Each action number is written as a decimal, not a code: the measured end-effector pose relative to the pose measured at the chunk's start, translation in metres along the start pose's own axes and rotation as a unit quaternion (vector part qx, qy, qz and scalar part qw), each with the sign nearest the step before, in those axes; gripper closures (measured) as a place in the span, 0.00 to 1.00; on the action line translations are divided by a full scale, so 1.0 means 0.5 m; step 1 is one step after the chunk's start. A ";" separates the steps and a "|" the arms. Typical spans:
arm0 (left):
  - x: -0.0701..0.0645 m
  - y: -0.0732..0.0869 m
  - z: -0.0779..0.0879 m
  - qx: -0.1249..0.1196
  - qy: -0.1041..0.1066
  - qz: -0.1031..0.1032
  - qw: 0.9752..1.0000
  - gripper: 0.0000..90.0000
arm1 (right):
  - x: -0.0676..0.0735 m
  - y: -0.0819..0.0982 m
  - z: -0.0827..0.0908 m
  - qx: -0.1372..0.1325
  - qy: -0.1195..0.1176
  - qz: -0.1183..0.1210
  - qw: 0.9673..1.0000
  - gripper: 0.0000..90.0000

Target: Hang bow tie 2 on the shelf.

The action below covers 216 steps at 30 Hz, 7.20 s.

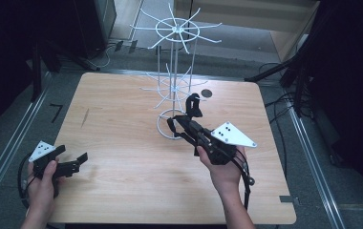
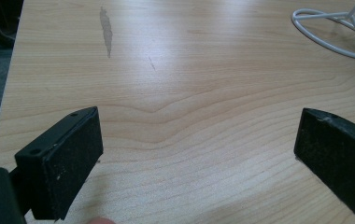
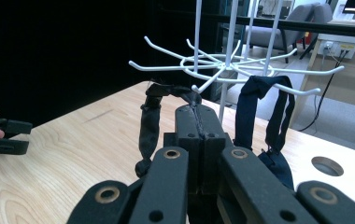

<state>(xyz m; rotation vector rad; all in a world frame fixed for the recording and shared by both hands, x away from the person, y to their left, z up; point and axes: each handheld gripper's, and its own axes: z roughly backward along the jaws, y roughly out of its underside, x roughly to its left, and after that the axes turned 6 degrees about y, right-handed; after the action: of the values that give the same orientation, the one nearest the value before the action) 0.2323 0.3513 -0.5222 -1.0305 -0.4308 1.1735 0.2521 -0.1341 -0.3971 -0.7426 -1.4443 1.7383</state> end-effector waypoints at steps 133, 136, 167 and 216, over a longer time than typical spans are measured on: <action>0.001 0.000 0.000 -0.002 0.002 0.001 1.000 0.02 | -0.059 0.039 -0.109 0.047 0.044 -0.036 0.997 0.77; 0.001 0.000 0.000 -0.001 0.002 0.001 1.000 0.02 | -0.061 0.043 -0.102 0.046 0.047 -0.033 0.997 0.77; 0.000 0.000 0.000 -0.001 0.000 -0.001 1.000 0.02 | -0.113 0.102 -0.029 0.061 0.052 -0.052 0.995 0.22; -0.001 0.001 0.000 -0.002 0.000 0.000 1.000 0.02 | -0.212 0.226 0.111 0.090 0.102 -0.083 0.987 0.16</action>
<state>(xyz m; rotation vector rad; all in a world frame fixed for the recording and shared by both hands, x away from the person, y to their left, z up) 0.2319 0.3510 -0.5223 -1.0340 -0.4331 1.1740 0.2455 -0.2627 -0.4995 -0.6648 -1.1607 1.5903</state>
